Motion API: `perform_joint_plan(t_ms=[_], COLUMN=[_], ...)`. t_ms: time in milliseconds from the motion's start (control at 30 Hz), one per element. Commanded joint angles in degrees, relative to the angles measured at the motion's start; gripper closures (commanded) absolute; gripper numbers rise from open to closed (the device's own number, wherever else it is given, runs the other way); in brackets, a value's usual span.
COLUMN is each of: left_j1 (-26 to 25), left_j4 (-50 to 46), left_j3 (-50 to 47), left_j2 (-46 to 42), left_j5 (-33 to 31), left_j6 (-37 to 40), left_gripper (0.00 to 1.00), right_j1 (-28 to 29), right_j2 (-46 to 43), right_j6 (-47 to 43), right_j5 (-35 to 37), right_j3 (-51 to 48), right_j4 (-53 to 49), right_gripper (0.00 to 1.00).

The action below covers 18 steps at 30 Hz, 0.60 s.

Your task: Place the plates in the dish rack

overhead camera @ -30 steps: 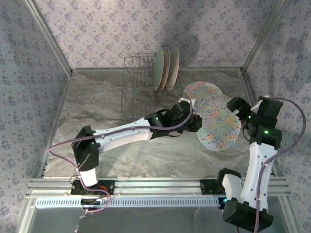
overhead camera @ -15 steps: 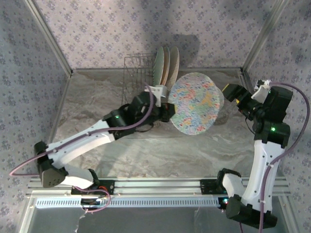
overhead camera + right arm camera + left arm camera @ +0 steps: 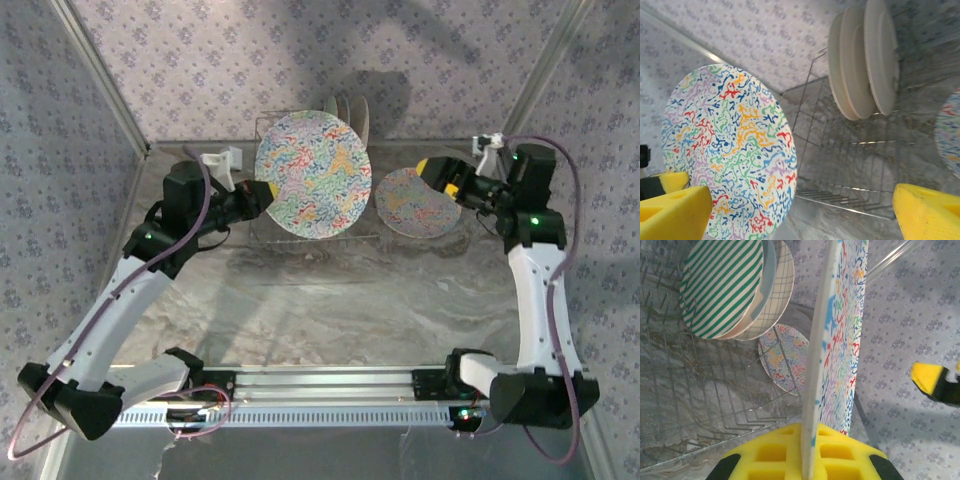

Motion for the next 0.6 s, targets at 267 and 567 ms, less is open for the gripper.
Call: perform_joint_plan(t_ms=[267,567], left_j1=[8.41,9.45], left_j4=[8.80,10.61], left_j3=[-0.69,0.37], left_j2=[2.00,4.86], left_j5=[17.52,19.25], left_j6=[0.57,-0.20], left_gripper=[1.00,1.00], right_j1=[9.40,15.61], right_j2=[12.62,21.01], right_j6=[0.90,4.50], right_j5=[-3.83,-4.20], right_j3=[2.68,6.85], right_j4=[14.22,18.66], right_gripper=[0.07,0.14])
